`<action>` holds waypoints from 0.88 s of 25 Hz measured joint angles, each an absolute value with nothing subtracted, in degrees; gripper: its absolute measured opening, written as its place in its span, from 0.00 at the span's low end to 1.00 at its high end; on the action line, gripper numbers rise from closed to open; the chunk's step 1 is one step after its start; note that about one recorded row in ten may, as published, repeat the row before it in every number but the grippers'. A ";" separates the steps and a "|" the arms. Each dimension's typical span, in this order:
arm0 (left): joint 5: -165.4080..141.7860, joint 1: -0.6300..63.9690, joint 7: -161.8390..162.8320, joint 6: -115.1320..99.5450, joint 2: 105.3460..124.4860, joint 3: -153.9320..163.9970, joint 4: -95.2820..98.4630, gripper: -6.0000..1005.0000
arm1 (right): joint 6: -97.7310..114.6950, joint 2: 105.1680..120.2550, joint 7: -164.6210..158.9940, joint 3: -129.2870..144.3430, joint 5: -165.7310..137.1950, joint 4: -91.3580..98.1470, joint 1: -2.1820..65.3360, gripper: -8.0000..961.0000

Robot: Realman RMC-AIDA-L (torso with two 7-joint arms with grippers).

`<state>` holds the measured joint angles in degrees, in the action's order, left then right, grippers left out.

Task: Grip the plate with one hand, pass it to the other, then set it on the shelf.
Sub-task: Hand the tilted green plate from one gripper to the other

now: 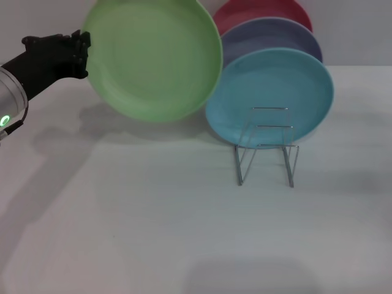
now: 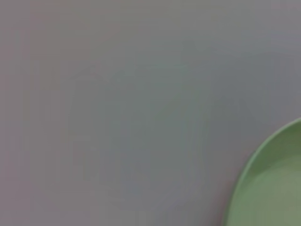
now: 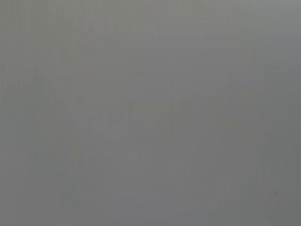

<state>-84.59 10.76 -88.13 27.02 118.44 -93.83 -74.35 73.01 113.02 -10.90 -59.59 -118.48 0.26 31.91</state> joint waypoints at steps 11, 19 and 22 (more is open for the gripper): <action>-74.64 7.93 -111.71 29.40 118.61 -93.74 -76.70 0.04 | 72.33 113.03 -10.90 -59.59 -118.48 0.18 32.48 0.82; -66.20 8.18 -121.00 31.81 118.68 -96.05 -73.69 0.04 | 72.29 113.11 -10.90 -59.59 -118.48 0.07 32.67 0.82; -62.32 7.98 -125.65 31.86 118.72 -95.64 -72.67 0.04 | 72.25 113.11 -10.89 -59.59 -118.48 0.08 32.74 0.82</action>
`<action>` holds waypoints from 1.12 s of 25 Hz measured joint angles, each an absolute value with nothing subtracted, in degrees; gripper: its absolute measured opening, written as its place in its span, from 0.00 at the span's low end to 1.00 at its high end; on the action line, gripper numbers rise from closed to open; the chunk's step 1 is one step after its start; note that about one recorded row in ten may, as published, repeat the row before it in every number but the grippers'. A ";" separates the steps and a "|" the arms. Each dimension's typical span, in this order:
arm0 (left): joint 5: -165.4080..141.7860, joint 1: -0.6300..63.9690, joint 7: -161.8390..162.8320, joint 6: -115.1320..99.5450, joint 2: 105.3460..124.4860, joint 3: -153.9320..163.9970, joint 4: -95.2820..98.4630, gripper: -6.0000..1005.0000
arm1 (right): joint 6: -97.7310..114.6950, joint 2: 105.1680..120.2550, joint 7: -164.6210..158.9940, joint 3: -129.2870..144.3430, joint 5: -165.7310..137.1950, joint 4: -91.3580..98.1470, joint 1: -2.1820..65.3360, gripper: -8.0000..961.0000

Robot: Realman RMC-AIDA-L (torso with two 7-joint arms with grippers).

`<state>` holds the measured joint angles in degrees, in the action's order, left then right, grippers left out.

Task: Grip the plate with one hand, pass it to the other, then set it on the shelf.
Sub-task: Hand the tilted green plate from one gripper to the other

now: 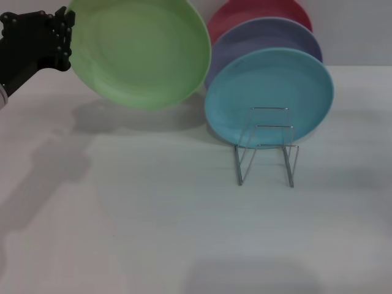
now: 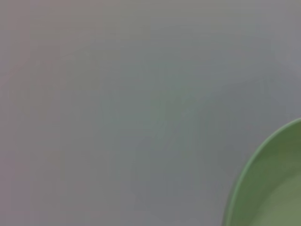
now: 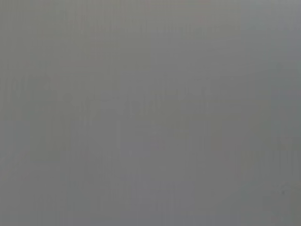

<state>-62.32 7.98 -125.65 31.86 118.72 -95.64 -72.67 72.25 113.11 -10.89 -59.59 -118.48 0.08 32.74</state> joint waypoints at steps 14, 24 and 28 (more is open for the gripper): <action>-67.64 9.03 -109.07 33.74 116.93 -96.90 -72.55 0.04 | 72.24 113.12 -10.89 -59.59 -118.48 0.00 32.89 0.82; -89.50 12.17 -80.70 47.50 116.63 -107.14 -73.00 0.04 | 72.24 113.12 -10.89 -59.13 -118.63 -0.01 33.29 0.82; -102.51 13.84 -72.06 51.58 117.15 -109.54 -74.35 0.04 | 72.25 113.12 -10.89 -59.08 -118.77 -0.06 33.51 0.82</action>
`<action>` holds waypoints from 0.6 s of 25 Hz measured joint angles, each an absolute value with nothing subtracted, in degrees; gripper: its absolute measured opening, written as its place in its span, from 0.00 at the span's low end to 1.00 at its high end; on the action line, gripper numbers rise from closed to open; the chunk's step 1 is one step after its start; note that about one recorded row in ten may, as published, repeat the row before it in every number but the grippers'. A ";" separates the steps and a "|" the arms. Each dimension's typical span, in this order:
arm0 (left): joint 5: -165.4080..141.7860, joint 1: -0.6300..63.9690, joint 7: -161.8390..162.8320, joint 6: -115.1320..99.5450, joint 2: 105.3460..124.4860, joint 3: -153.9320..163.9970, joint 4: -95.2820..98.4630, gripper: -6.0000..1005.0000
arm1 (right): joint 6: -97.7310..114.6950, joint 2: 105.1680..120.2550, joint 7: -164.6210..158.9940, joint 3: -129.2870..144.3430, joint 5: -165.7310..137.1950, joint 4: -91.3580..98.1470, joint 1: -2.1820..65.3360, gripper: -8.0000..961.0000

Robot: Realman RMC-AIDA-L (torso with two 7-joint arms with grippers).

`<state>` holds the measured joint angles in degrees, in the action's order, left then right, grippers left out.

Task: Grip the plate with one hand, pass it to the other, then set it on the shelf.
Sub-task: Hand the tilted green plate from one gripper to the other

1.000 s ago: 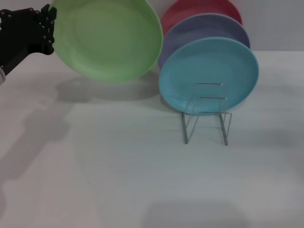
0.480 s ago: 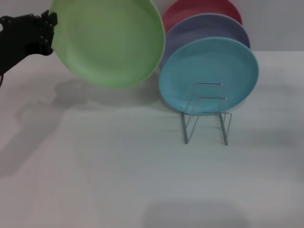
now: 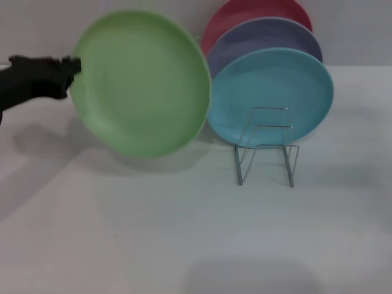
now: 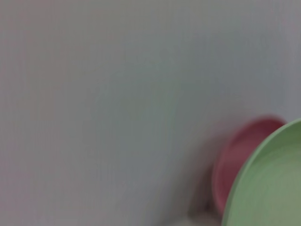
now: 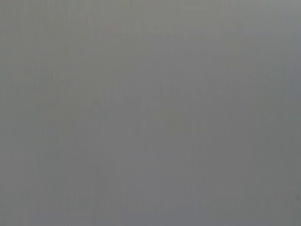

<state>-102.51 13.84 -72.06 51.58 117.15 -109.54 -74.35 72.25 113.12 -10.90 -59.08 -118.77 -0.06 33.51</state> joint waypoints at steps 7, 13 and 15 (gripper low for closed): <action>-125.72 14.08 -58.64 52.95 118.15 -109.67 -82.72 0.04 | 71.64 113.05 -10.87 -58.97 -118.89 -0.01 34.05 0.82; -130.55 12.17 -56.73 51.77 118.39 -109.02 -88.73 0.04 | 71.55 112.96 -10.85 -58.97 -118.92 0.00 34.21 0.82; -133.09 11.78 -55.32 50.81 118.43 -107.97 -90.35 0.04 | 71.54 112.95 -10.84 -58.97 -118.92 0.00 34.21 0.82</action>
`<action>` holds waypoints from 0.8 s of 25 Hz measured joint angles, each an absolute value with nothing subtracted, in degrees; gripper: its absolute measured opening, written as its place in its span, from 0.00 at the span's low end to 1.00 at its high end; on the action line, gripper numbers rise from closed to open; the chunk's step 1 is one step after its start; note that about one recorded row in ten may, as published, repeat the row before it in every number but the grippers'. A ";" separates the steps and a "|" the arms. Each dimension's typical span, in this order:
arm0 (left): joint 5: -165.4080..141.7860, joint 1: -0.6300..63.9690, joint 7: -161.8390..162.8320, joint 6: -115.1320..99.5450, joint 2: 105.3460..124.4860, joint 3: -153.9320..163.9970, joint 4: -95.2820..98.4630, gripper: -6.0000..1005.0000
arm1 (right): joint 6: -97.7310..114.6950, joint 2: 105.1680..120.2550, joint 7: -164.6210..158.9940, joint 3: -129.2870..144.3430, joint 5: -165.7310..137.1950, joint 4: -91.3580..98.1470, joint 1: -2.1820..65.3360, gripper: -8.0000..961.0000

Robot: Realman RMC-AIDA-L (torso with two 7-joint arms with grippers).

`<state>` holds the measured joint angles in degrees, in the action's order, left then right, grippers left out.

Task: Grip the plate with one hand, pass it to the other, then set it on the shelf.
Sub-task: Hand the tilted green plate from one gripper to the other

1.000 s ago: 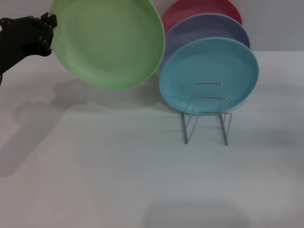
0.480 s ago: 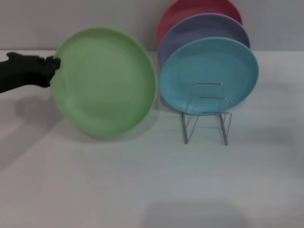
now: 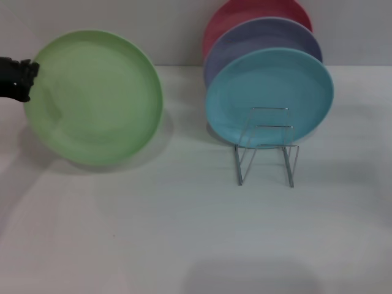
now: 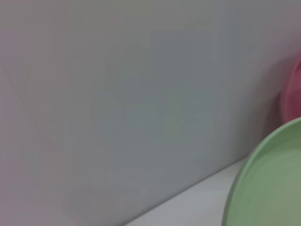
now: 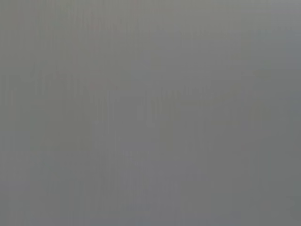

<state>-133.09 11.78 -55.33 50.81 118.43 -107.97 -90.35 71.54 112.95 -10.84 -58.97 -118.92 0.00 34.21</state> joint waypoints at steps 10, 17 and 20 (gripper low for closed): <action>-152.93 11.58 -44.36 47.20 118.56 -99.21 -97.65 0.04 | 71.53 112.94 -10.81 -58.97 -118.92 0.00 34.21 0.82; -165.13 10.14 -36.95 39.41 118.62 -90.16 -101.10 0.04 | 71.54 112.93 -10.81 -58.98 -118.78 0.09 34.35 0.82; -165.20 9.21 -37.31 37.06 118.61 -89.64 -102.00 0.04 | 71.54 112.93 -10.81 -59.00 -118.75 0.07 34.28 0.82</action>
<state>-165.20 9.21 -37.31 37.06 118.61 -89.64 -102.00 71.54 112.93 -10.81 -59.00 -118.75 0.07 34.28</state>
